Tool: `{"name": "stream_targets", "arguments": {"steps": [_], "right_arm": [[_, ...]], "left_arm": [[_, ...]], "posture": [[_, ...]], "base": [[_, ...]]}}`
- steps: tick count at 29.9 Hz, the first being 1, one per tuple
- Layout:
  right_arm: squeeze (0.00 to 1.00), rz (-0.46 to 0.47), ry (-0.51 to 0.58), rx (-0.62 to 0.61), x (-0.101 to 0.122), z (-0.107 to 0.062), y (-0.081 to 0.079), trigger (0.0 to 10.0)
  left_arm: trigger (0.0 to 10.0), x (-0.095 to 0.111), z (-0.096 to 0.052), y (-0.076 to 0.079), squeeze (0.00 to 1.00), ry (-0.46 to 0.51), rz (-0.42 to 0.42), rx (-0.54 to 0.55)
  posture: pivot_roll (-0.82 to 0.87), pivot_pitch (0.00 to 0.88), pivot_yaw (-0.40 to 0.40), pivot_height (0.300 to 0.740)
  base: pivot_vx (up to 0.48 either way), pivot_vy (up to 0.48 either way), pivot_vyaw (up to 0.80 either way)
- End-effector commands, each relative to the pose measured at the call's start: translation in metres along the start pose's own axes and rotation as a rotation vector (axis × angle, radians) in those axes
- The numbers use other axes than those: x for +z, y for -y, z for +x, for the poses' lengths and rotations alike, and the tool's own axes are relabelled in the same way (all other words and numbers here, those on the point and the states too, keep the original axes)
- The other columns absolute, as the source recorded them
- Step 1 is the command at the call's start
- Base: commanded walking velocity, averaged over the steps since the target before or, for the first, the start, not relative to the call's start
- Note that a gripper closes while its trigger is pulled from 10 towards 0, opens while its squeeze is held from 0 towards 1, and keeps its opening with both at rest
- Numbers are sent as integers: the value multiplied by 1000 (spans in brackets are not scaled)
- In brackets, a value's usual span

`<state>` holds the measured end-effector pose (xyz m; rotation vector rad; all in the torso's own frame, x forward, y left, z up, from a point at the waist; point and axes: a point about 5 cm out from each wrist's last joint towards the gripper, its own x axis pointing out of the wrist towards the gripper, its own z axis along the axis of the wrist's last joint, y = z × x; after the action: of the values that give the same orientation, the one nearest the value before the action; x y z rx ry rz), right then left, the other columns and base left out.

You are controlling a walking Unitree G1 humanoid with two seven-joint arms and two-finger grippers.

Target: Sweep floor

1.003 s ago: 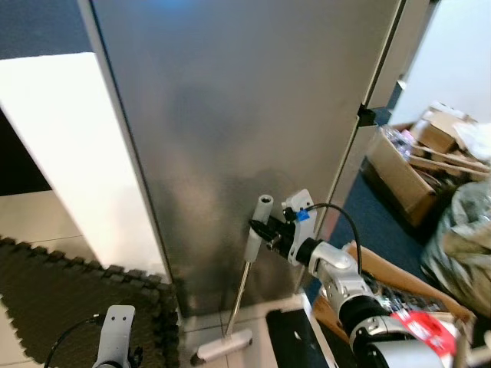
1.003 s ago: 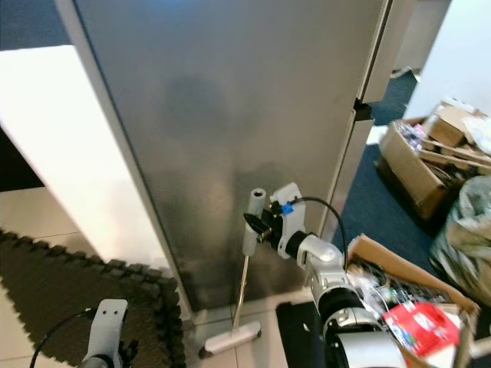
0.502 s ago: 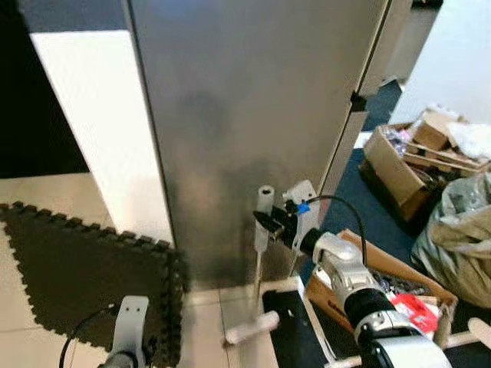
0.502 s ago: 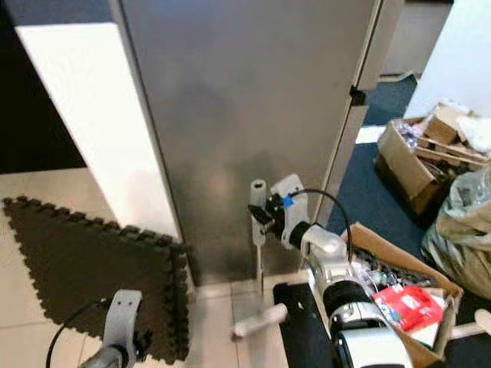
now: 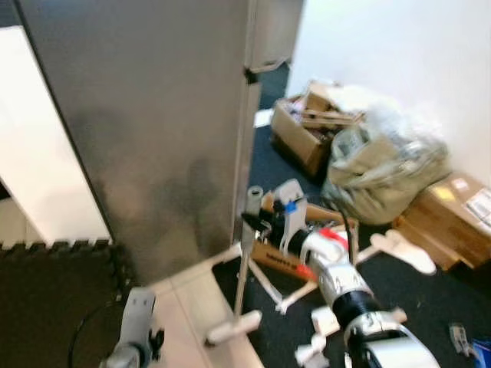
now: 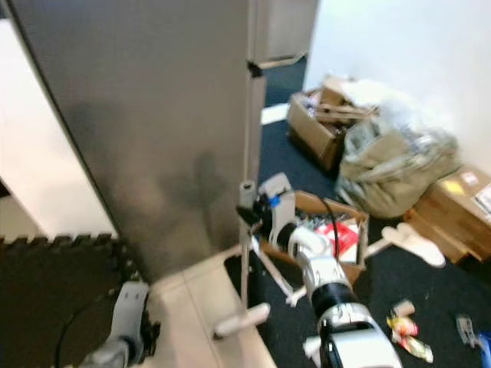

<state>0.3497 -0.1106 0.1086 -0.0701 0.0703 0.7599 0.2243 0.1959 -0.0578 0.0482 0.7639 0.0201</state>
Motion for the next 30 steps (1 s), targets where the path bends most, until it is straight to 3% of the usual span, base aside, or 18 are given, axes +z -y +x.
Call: {"name": "stream_targets", "arguments": {"steps": [1,13,22,30], "right_arm": [[0,5,28,13,6,3,-3,0],[0,5,23,16,9,9,-8,0],[0,11,-48,-105,0,14,-9,0],[0,1,-76,-124,-3,15,-9,0]], "left_arm": [[10000,-3,-1,0,0,-8,1,-5],[10000,20,4,4,0,71,-3,-30],[10000,26,5,17,0,107,23,-87],[10000,37,6,21,0,159,25,-117]], "posture": [[0,5,-5,740],[-5,11,3,740],[-18,17,10,740],[-18,20,11,740]], "base": [[-356,0,-800],[-341,0,-800],[0,0,-800],[0,0,-800]]}}
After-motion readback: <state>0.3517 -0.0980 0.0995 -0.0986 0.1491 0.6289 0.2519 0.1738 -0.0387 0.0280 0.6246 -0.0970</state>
